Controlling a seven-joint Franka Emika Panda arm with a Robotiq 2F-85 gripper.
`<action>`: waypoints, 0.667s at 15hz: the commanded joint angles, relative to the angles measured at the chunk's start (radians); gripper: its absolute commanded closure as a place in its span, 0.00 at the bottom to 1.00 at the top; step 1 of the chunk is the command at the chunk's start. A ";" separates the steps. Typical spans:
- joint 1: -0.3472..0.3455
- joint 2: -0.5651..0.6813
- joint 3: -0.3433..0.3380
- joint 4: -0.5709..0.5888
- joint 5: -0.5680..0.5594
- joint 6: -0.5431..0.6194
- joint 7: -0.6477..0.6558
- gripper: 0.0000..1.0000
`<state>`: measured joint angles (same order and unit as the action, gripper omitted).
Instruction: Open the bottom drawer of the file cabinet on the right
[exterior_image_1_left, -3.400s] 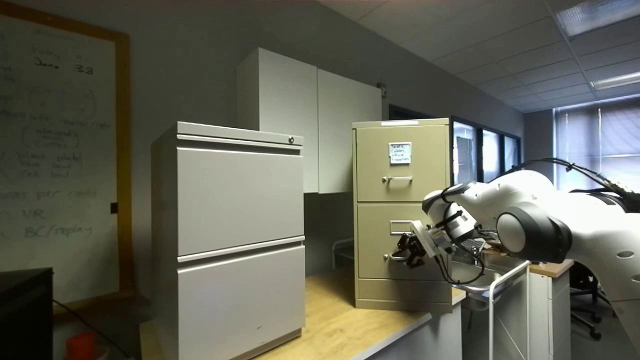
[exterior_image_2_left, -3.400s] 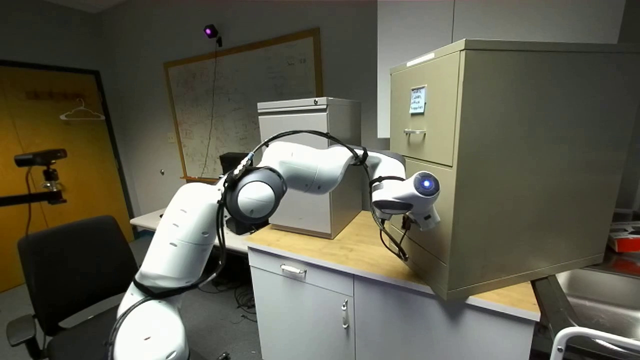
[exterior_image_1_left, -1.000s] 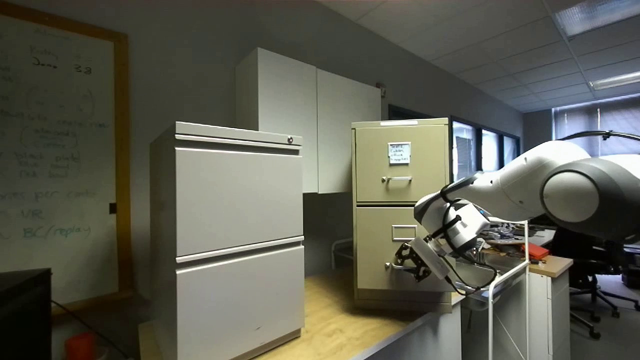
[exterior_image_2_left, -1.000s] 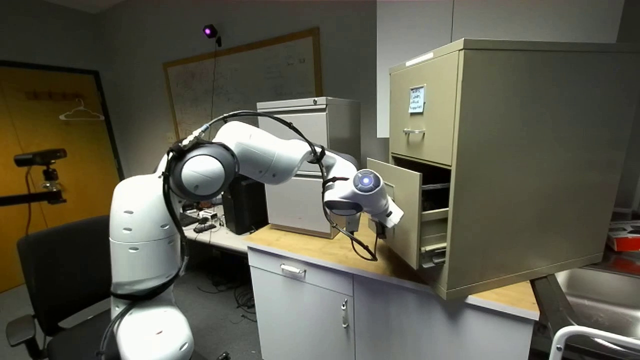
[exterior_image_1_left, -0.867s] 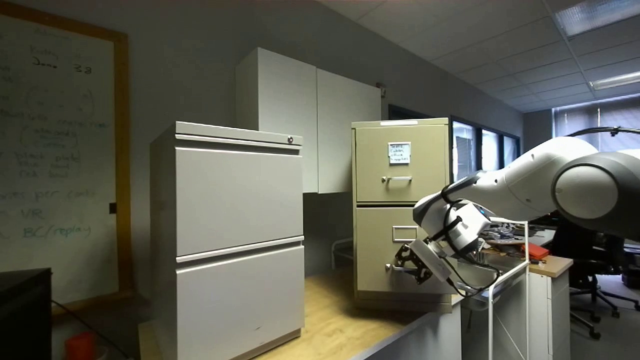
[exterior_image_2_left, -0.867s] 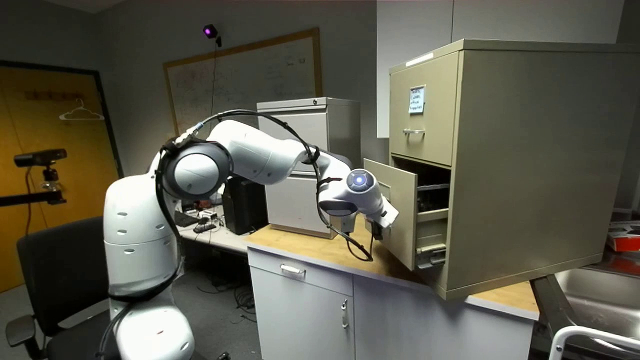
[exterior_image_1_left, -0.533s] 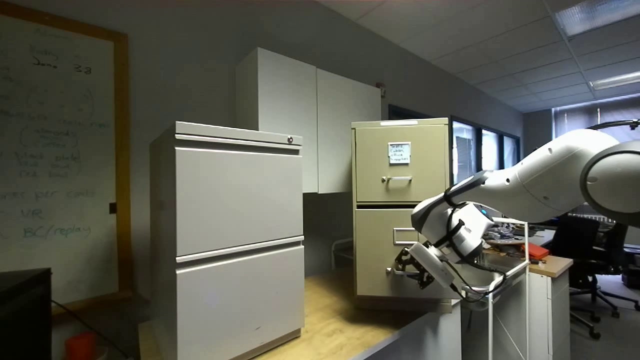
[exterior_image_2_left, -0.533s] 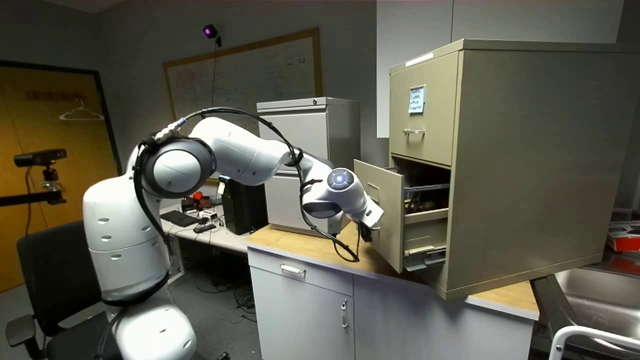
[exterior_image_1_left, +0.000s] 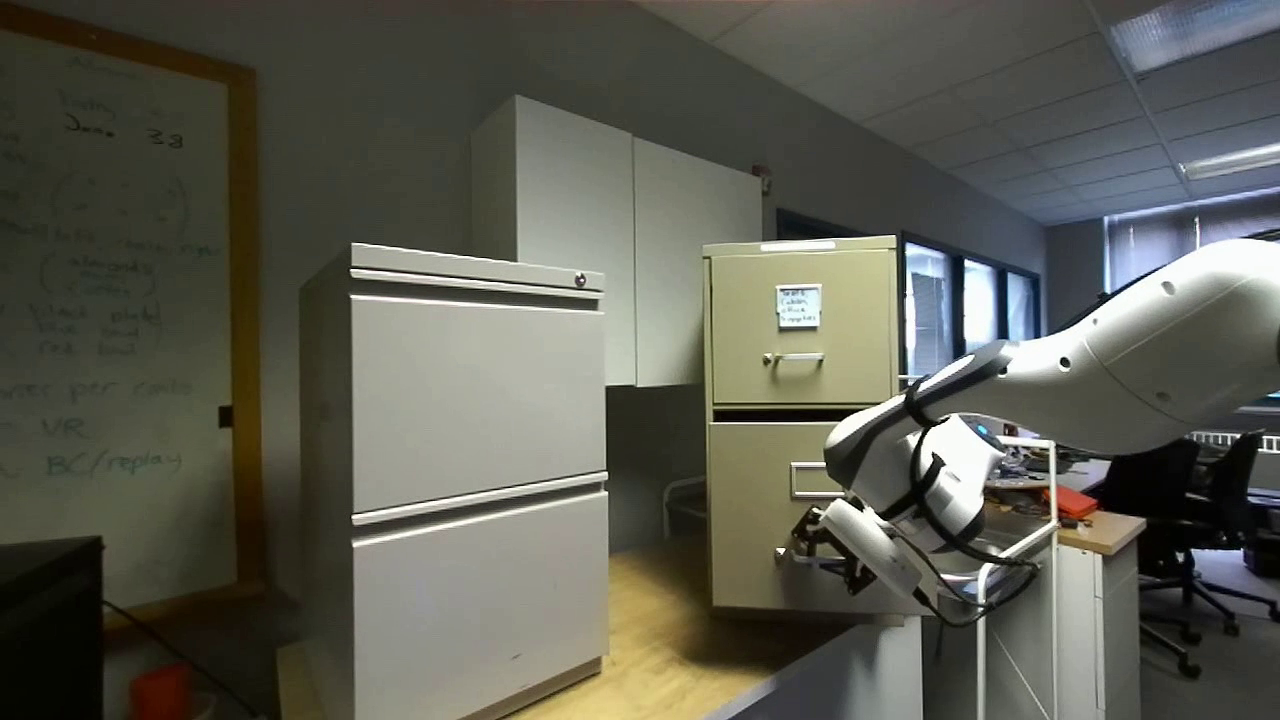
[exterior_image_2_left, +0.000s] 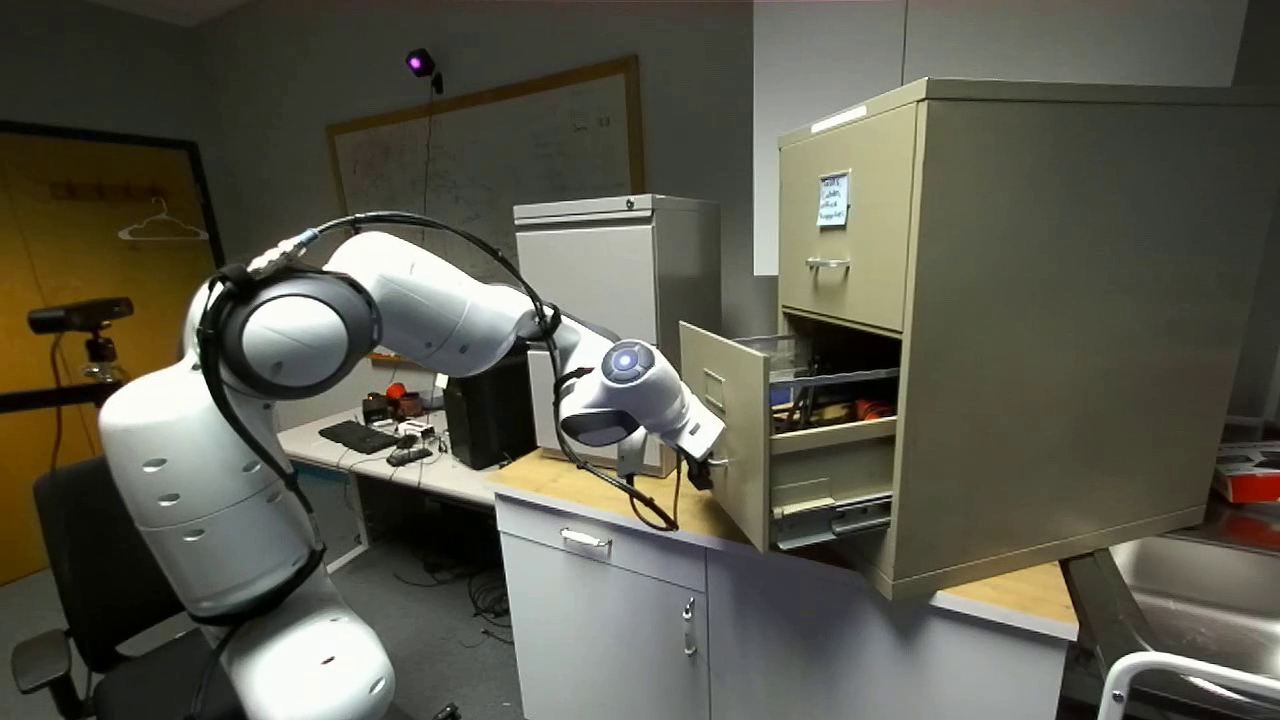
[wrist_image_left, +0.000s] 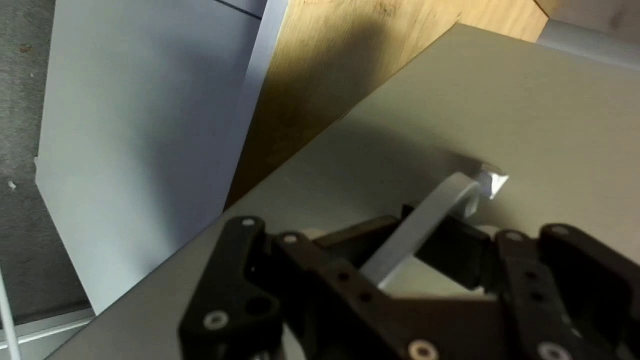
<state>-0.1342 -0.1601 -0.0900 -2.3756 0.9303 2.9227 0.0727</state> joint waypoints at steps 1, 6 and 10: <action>0.053 -0.096 0.077 -0.095 -0.027 -0.026 0.022 0.97; 0.053 -0.158 0.128 -0.170 -0.028 0.015 0.058 0.97; 0.053 -0.192 0.157 -0.208 -0.025 0.031 0.077 0.97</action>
<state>-0.1338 -0.3121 -0.0034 -2.5546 0.9240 3.0049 0.1275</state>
